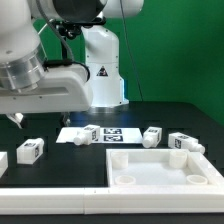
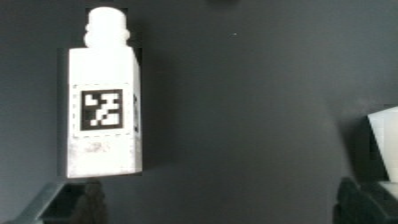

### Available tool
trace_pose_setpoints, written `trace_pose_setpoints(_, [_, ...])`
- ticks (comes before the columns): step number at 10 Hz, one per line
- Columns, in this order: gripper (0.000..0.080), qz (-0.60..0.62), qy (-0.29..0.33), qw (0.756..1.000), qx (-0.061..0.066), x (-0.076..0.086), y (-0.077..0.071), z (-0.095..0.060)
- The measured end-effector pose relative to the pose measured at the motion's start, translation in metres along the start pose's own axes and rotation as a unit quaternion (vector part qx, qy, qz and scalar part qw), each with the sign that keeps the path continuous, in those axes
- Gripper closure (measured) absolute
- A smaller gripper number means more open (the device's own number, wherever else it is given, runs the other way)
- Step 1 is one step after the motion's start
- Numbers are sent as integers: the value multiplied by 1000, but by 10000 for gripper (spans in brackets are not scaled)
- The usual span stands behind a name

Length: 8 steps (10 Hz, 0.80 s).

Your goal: Assemble one leg

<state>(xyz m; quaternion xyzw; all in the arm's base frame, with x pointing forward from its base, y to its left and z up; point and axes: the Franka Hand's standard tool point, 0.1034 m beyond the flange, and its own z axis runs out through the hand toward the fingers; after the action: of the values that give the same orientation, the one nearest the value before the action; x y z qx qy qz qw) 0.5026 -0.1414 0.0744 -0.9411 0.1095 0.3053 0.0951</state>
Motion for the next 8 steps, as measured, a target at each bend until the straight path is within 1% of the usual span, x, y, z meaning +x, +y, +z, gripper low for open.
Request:
trace_pose_setpoints(1, [150, 17, -54, 998, 5, 1, 21, 6])
trace_pose_setpoints(2, [150, 29, -81, 996, 4, 7, 31, 7])
trace_pose_setpoints(3, [150, 34, -97, 995, 2, 14, 33, 7])
trace_pose_setpoints(4, [150, 31, -86, 996, -1, 19, 32, 6])
trace_pose_setpoints(5, [150, 31, -86, 996, -1, 19, 32, 6])
trace_pose_setpoints(6, [150, 32, -88, 996, 0, 19, 35, 10])
trace_pose_setpoints(8, [150, 52, -122, 991, 13, 21, 54, 41])
